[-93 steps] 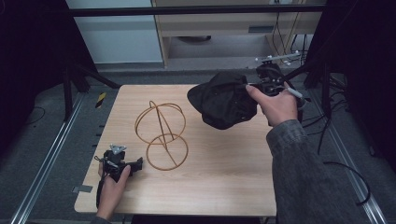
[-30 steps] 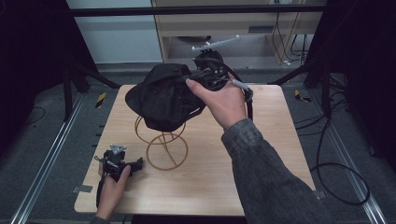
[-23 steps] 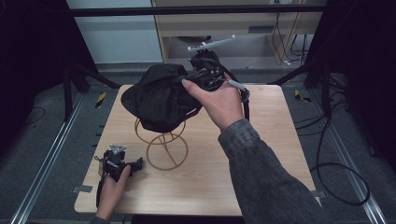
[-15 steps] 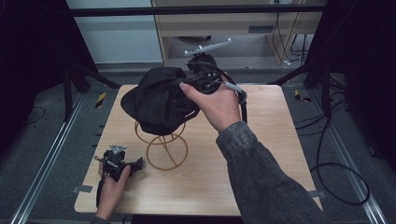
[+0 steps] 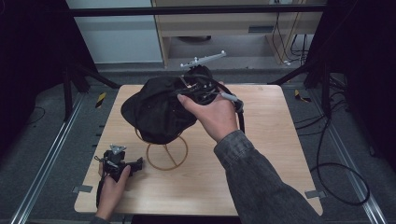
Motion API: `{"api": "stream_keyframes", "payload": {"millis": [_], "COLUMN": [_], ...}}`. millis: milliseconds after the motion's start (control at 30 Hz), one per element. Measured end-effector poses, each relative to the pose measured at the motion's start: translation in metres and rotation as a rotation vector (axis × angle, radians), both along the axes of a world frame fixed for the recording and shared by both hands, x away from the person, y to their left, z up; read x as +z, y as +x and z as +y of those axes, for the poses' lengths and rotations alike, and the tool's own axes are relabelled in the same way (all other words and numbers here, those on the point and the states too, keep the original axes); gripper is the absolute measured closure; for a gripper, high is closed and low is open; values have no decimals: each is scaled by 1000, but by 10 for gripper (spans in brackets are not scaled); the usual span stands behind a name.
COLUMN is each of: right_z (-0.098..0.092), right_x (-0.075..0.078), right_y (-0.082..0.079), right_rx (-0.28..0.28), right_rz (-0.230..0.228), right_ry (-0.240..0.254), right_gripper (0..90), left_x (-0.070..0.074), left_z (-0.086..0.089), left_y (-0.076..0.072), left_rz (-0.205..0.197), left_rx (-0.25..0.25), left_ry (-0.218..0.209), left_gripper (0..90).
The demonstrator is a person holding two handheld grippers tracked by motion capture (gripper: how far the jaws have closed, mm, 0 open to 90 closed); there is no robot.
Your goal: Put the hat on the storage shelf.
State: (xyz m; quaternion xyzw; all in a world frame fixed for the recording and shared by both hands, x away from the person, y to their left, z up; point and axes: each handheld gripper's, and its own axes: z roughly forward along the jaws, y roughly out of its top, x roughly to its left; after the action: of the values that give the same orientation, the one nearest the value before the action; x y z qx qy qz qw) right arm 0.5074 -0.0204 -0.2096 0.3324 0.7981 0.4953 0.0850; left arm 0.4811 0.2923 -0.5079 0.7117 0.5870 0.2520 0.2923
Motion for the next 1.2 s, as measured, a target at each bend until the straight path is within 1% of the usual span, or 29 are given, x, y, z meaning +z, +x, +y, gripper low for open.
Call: {"api": "stream_keyframes", "payload": {"millis": [167, 300, 467, 600, 700, 1000, 1033, 1133, 1167, 1200], "right_z": [0, 0, -2, -3, -3, -1, 1, 2, 2, 3], "right_x": [-4, -10, -14, -23, -28, -31, -34, -36, -39, -40], "right_y": [1, 0, -1, -1, 0, -1, -2, -2, -3, -3], "right_rx": [-2, 3, 0, 2, 0, 7, 11, 14, 17, 19], "right_rz": [6, 15, 19, 33, 43, 44, 51, 52, 55, 58], "right_ry": [-3, -17, -22, -32, -30, -41, -52, -59, -66, -63], "right_gripper": [862, 860, 859, 852, 852, 855, 856, 855, 855, 855], "left_x": [0, 0, 0, 0, 0, 0, 0, 0, 0, 0], "left_z": [0, 0, 0, 0, 0, 0, 0, 0, 0, 0], "left_y": [0, 0, 0, 0, 0, 0, 0, 0, 0, 0], "left_rz": [-1, -2, -3, -2, -2, -2, -2, -2, -2, -2], "left_rx": [0, 1, 1, 1, 0, 0, 0, 0, 0, 0], "left_ry": [0, 0, 1, 1, 1, 0, 0, 0, 0, 0], "left_gripper": [0, 0, 0, 0, 0, 0, 0, 0, 0, 0]}}
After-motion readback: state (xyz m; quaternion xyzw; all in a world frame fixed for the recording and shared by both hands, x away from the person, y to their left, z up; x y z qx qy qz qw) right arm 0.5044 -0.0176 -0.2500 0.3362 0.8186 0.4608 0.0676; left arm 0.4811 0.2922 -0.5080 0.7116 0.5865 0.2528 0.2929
